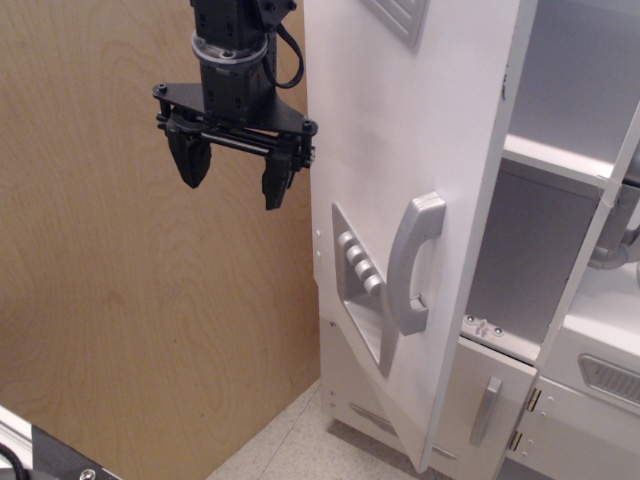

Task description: Close fridge

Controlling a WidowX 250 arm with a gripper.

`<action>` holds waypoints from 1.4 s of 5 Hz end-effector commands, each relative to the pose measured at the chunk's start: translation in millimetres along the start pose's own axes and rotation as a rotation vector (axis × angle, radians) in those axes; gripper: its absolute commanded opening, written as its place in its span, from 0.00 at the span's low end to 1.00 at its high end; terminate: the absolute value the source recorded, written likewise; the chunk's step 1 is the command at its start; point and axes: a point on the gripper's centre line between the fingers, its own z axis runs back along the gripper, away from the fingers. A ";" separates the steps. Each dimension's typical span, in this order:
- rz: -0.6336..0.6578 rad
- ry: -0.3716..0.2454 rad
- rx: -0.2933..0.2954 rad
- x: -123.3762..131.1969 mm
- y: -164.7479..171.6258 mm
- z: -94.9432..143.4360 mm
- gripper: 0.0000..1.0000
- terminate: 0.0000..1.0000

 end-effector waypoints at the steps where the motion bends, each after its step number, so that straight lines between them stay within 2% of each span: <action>1: 0.000 0.000 0.000 0.0 0.0 0.0 1.00 0.00; 2: 0.001 -0.028 -0.033 4.1 -18.4 5.5 1.00 0.00; 4: 0.011 0.012 -0.070 17.2 -45.8 30.7 1.00 0.00; 7: 0.033 0.019 -0.101 38.8 -72.7 44.9 1.00 0.00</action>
